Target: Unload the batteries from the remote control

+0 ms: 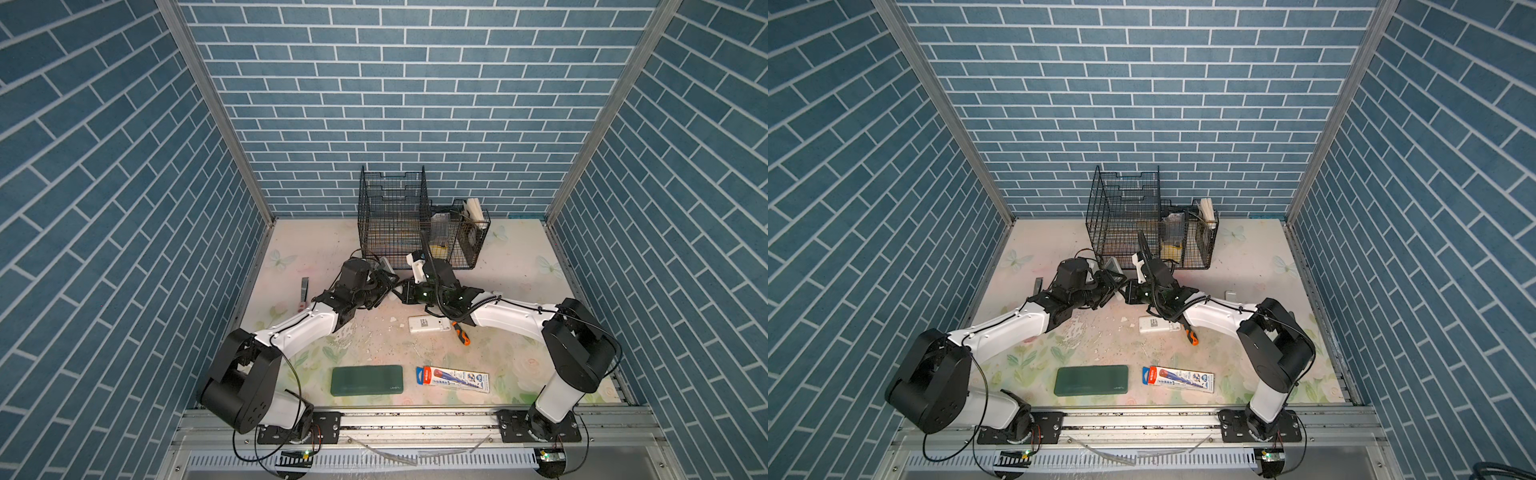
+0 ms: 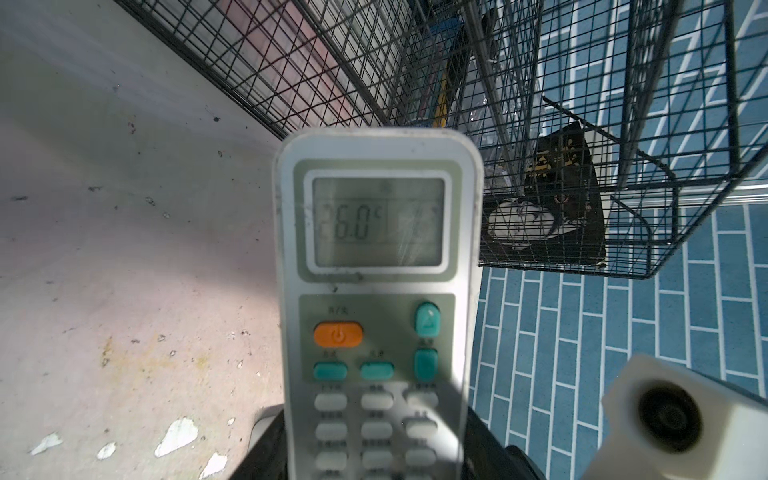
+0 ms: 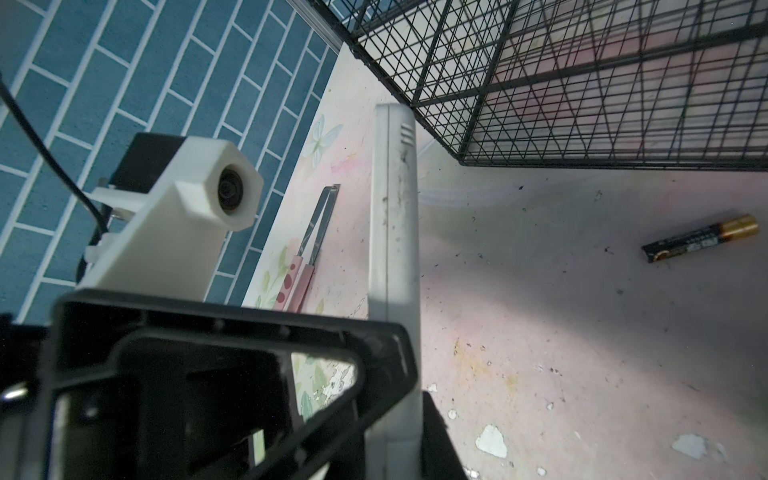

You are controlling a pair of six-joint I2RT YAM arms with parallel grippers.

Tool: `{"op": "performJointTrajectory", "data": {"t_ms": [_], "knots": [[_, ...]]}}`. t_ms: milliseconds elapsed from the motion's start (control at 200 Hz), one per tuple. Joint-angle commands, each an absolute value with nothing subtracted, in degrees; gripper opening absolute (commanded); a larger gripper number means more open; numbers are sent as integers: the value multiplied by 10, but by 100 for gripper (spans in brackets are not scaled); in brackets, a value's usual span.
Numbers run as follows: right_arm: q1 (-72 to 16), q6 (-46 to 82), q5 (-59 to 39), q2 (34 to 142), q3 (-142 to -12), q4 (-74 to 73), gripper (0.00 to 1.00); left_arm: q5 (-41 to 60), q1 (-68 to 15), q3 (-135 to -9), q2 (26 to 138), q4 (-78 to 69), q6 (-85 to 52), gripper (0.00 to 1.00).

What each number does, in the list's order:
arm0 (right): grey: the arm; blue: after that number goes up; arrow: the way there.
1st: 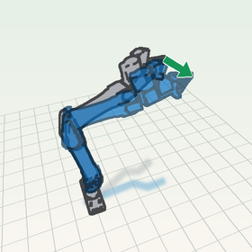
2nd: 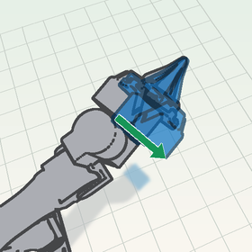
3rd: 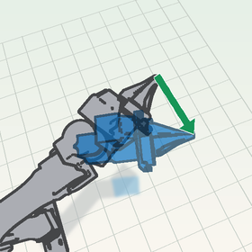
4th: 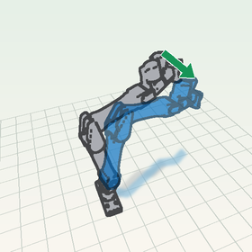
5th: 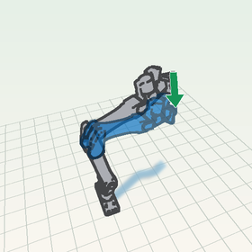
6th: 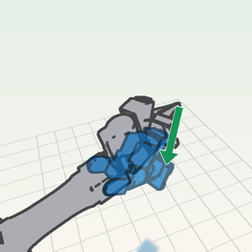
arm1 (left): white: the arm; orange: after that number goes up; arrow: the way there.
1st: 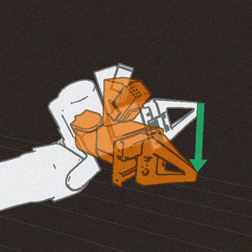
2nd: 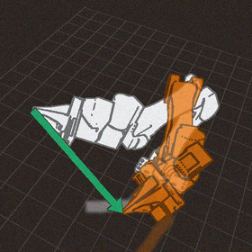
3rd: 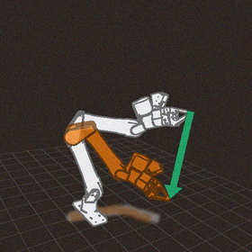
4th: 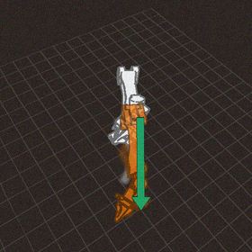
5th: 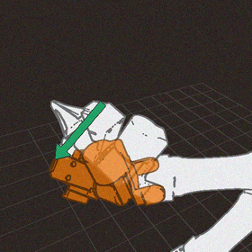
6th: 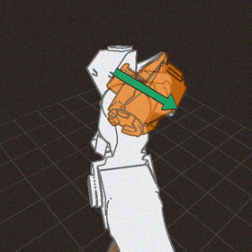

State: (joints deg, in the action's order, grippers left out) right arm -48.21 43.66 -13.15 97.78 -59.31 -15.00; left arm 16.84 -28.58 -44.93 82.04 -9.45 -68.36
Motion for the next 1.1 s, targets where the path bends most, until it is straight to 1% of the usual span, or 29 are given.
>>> {"op": "performJointTrajectory", "data": {"t_ms": [0, 210, 445, 610, 735, 875, 1070, 1095], "knots": [[-480, 467, -127, 977, -598, -196, 6, 177, -277, -435, 805, -102, -680, 59], [-479, 464, -129, 974, -599, -180, 4, 168, -261, -445, 789, -68, -647, 67], [-479, 432, -138, 963, -610, -127, 2, 178, -233, -457, 769, -23, -620, 69], [-479, 329, -144, 947, -656, 0, 0, 226, -188, -486, 752, 86, -585, 70], [-481, 234, -128, 928, -683, 88, 0, 260, -160, -536, 750, 218, -540, 70], [-487, 156, -96, 908, -688, 132, 0, 297, -134, -591, 766, 314, -527, 70], [-518, 64, -54, 907, -723, 192, 0, 342, -126, -676, 819, 392, -541, 69], [-523, 52, -36, 911, -731, 203, 0, 350, -125, -684, 826, 396, -546, 69]]}}
